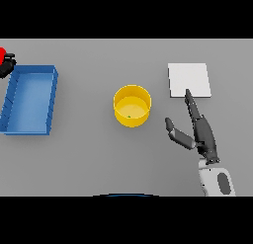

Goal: Pick up the red beaker and tilt it to pour out 1 green nut into yellow bowl. Pick up the yellow bowl and place it on the metallic measuring scale.

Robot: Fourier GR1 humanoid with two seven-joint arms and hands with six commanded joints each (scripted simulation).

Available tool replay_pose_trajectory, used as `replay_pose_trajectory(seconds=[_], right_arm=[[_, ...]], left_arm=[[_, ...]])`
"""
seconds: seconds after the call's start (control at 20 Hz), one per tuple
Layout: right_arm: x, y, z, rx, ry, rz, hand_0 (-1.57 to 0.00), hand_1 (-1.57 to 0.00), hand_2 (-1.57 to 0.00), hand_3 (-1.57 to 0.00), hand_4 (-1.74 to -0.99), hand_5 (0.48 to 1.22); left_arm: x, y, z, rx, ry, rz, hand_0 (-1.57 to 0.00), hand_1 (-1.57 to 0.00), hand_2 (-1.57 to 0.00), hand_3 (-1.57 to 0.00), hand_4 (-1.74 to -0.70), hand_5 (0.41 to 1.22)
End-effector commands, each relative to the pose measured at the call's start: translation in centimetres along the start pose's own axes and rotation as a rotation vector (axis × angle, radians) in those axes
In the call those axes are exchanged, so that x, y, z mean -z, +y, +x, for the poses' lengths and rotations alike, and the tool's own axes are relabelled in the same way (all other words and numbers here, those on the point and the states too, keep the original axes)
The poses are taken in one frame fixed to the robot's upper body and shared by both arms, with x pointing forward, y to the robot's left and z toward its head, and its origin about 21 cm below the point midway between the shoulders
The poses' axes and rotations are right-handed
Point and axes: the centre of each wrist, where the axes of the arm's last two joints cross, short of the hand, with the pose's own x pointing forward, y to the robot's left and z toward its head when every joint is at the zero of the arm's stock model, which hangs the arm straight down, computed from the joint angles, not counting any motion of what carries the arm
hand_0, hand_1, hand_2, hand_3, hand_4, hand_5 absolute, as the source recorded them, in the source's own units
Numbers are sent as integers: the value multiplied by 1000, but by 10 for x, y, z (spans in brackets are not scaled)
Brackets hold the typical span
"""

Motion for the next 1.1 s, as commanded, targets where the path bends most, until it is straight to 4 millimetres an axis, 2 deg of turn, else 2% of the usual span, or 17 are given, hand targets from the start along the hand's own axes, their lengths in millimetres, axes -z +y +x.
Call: replay_pose_trajectory(seconds=[0.0,0.1,0.15,0.2,0.25,0.35,0.4,0.5,0.7,0.85,0.95,1.05], right_arm=[[3,2,0,1,6,2,1,1,1,1,-1167,675],[1,4,2,6,2,1,1,1,1,1,-1157,671],[5,0,1,8,25,-10,1,1,1,1,-1155,669],[4,2,1,17,13,-4,1,1,1,1,-1155,670],[2,0,0,13,11,-8,1,1,1,1,-1153,670],[0,0,2,7,6,-5,1,1,1,1,-1149,670],[-1,3,4,12,-4,-1,1,1,1,1,-1150,671],[1,6,2,21,10,-2,1,1,1,1,-1155,670],[2,5,2,-20,10,-10,1,1,1,1,-1157,665],[4,5,3,-37,17,-13,1,1,1,1,-1154,657],[3,7,7,-85,55,-19,1,1,1,1,-1131,631],[12,7,12,-137,20,65,1,1,1,1,-1087,649]], left_arm=[[-5,-2,-3,3,22,3,-1571,-1571,-1571,-1571,-1741,1050],[-14,-3,-5,-12,47,2,-1571,-1571,-1571,-1571,-1741,925],[-17,-4,-5,-16,69,-10,-1571,-1571,-1571,-1571,-1655,868],[-21,-4,-4,-12,71,-23,-1571,-1571,-1526,-1525,-1521,818],[-26,2,-5,8,24,-66,-1469,-1344,-1276,-1318,-1369,774],[-30,11,-3,-18,-4,-155,-940,-860,-817,-843,-1126,705],[-34,8,-6,-42,-13,-203,-751,-687,-653,-675,-1050,683],[-35,9,-5,36,16,-233,-481,-440,-418,-431,-915,651],[-34,2,-9,143,47,-231,-196,-179,-170,-176,-813,627],[-33,2,-10,145,4,-197,-100,-91,-87,-90,-783,631],[-35,4,-5,112,-34,-187,-64,-58,-55,-57,-778,633],[-37,0,-6,71,-67,-189,-40,-37,-35,-36,-784,644]])
